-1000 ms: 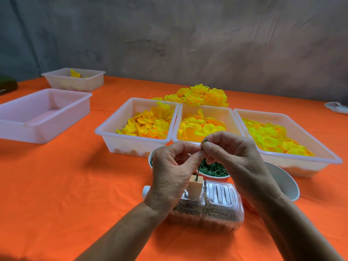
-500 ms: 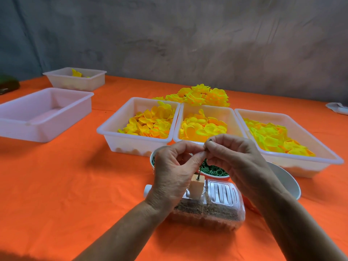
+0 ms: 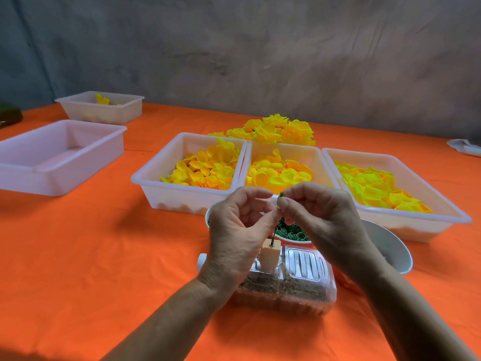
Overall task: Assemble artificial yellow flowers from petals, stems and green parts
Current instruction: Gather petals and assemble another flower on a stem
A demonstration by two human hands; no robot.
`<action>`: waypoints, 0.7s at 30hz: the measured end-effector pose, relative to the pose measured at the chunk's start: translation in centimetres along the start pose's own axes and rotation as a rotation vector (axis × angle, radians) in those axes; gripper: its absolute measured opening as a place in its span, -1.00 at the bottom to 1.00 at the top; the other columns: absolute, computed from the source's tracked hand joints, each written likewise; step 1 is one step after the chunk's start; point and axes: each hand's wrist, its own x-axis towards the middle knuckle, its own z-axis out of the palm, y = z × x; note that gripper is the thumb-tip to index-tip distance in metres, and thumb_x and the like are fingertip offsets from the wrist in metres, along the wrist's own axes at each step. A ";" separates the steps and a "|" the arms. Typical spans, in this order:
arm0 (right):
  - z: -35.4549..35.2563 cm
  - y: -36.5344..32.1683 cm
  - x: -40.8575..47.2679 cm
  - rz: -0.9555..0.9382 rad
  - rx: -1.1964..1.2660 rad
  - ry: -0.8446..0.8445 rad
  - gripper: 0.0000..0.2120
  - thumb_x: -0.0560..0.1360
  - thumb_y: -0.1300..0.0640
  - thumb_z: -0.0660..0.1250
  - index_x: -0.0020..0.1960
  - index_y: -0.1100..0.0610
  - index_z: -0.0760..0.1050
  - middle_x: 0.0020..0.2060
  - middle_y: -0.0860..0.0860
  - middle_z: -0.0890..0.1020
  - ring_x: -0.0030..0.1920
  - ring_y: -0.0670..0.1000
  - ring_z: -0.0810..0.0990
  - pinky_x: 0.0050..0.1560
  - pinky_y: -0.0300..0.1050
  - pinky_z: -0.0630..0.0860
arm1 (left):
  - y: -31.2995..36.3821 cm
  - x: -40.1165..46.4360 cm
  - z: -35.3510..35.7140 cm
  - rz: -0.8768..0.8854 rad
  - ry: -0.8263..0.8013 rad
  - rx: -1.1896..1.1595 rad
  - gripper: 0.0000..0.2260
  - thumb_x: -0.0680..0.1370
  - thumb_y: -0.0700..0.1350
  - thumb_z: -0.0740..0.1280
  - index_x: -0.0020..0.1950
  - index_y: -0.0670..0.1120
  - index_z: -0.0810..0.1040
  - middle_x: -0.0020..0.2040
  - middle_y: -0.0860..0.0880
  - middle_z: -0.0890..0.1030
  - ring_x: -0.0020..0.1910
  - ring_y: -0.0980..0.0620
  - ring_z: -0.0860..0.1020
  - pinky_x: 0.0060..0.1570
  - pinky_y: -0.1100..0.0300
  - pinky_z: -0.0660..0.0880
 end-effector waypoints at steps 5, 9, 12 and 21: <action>0.2 0.2 -0.1 -0.015 -0.023 0.029 -0.88 0.45 0.28 0.38 -0.21 0.09 0.56 -0.42 -0.09 0.57 -0.38 -0.15 0.52 -0.32 -0.18 0.50 | 0.3 -0.1 -0.3 0.007 -0.036 -0.015 -0.87 0.37 -0.20 0.45 -0.12 -0.19 0.63 -0.22 -0.20 0.67 -0.27 -0.17 0.61 -0.23 0.05 0.58; 0.2 0.5 -0.4 -0.043 -0.092 0.064 -0.90 0.45 0.28 0.40 -0.19 0.11 0.57 -0.38 -0.07 0.59 -0.34 -0.08 0.55 -0.28 -0.08 0.53 | 0.4 -0.2 -0.4 0.010 -0.051 0.021 -0.90 0.41 -0.23 0.46 -0.09 -0.19 0.64 -0.20 -0.21 0.68 -0.24 -0.32 0.60 -0.21 -0.10 0.56; 0.4 0.5 -0.4 -0.129 -0.301 0.113 -0.94 0.44 0.25 0.42 -0.18 0.13 0.58 -0.33 0.03 0.62 -0.30 0.03 0.60 -0.28 0.03 0.55 | 0.4 -0.3 -0.4 0.030 -0.047 0.051 -0.90 0.42 -0.18 0.40 -0.11 -0.18 0.65 -0.24 -0.19 0.66 -0.32 -0.16 0.58 -0.30 -0.03 0.54; 0.7 2.3 -2.2 0.109 -0.182 -0.066 -0.79 0.44 0.34 0.40 -0.29 0.08 0.59 -0.47 -0.10 0.59 -0.41 -0.23 0.48 -0.34 -0.32 0.39 | 0.0 -0.3 -0.7 0.021 -0.024 0.099 -0.95 0.38 -0.14 0.43 -0.21 -0.10 0.65 -0.33 -0.16 0.63 -0.39 0.03 0.55 -0.33 0.18 0.52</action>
